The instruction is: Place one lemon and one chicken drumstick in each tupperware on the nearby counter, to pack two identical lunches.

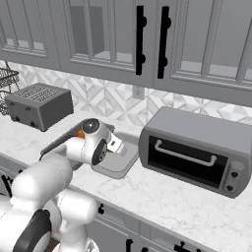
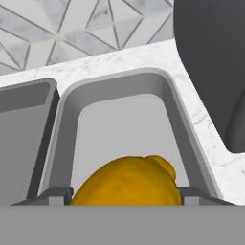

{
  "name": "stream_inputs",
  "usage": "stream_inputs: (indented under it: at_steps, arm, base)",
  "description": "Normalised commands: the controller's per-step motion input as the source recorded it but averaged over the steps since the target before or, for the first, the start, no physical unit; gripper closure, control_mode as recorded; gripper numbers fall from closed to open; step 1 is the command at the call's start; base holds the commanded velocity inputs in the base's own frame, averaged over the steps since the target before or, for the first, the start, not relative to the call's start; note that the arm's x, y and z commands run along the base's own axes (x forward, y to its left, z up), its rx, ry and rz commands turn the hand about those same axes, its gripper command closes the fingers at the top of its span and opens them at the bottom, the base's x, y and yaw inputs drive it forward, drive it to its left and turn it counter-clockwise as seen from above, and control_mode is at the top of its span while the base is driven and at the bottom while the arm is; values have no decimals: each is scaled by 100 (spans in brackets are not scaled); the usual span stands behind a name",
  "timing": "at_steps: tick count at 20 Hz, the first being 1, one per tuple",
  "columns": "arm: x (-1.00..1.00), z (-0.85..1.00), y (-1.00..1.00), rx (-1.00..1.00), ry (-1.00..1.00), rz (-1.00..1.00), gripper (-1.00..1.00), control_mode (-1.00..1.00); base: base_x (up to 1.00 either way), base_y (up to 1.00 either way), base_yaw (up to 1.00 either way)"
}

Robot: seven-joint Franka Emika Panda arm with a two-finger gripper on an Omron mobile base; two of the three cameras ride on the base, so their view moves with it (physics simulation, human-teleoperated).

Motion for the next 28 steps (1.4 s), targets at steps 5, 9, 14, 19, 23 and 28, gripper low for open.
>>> stream_inputs:
  at_steps: [5, 9, 14, 19, 23, 28]
  arm:
    - [68, -32, -6, 1, 3, 0, 100, -100]
    - [70, -31, 0, 0, 3, -1, 100, -100]
    - [35, -25, -6, 0, 1, -1, -100, -100]
    - [3, 14, -2, 0, 0, -1, -100, -100]
    - [-21, 67, 0, 0, -2, -1, -100, -100]
    - [-26, 95, 3, 0, 0, 0, -100, -100]
  base:
    - [0, 0, 0]
    - [0, 0, 0]
    - [0, 0, 0]
    - [0, 0, 0]
    - [0, 0, 0]
    - [0, 0, 0]
